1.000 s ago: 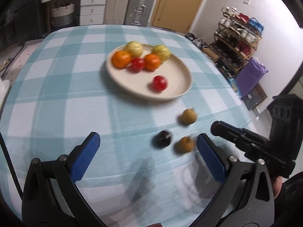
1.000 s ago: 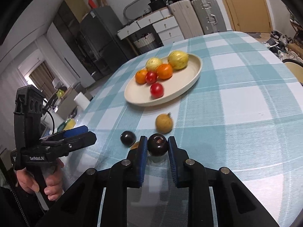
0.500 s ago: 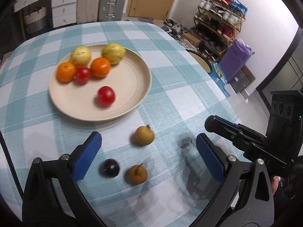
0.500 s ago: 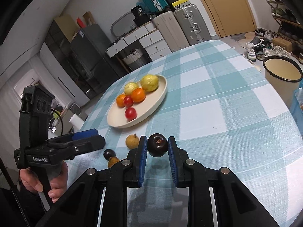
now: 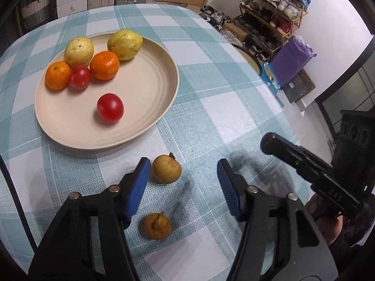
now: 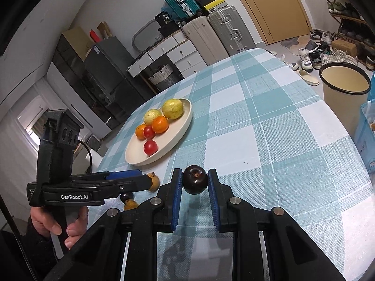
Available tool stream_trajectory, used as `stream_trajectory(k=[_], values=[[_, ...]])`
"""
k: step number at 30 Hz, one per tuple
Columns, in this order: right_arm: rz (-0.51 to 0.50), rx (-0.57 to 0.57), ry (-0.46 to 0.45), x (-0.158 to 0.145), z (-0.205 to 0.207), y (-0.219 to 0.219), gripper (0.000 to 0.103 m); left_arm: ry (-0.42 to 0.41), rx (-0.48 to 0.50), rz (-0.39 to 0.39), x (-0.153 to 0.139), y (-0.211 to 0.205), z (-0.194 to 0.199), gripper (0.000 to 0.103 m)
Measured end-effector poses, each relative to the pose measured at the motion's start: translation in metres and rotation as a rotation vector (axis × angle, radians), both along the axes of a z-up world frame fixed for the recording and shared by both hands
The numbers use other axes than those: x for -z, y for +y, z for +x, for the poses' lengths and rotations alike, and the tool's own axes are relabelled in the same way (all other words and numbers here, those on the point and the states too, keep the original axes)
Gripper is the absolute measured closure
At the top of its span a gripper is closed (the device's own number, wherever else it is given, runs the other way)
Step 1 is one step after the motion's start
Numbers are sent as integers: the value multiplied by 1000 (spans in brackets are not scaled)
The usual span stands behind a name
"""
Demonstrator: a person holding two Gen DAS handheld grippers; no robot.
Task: Organize fruits
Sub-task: 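Grasp a small brown fruit with the left gripper while the right gripper holds the plum, then carry the plum and brown fruit onto the plate and open both grippers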
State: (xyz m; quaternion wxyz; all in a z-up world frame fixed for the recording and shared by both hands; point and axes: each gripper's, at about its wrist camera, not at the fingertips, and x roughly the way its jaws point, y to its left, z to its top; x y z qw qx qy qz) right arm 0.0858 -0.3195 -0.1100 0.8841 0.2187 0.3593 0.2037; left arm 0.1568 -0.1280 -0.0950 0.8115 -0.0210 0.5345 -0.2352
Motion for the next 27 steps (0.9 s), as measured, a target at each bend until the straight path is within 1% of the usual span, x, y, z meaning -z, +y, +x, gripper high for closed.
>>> stream_trajectory(k=[1, 3, 4, 6, 10, 15, 21, 24, 27], values=[[0, -1, 1, 0, 0, 0, 81, 5, 3, 17, 2, -2, 1, 56], [1, -1, 2, 1, -1, -1, 81, 13, 8, 41, 6, -4, 2, 66], [1, -1, 3, 1, -1, -1, 81, 21, 10, 42, 8, -4, 3, 72], [3, -2, 5, 1, 0, -1, 81, 31, 20, 34, 10, -5, 3, 79], [2, -2, 5, 1, 1, 0, 81, 20, 24, 32, 11, -5, 3, 79], [3, 0, 9, 2, 2, 1, 81, 1, 22, 4, 5, -1, 2, 79], [-3, -5, 6, -2, 6, 5, 81, -34, 14, -34, -14, 9, -1, 80], [-7, -15, -7, -7, 11, 9, 81, -50, -1, -62, -26, 19, 3, 80], [-6, -31, -19, -14, 18, 16, 81, -70, -14, -72, -37, 27, 9, 80]])
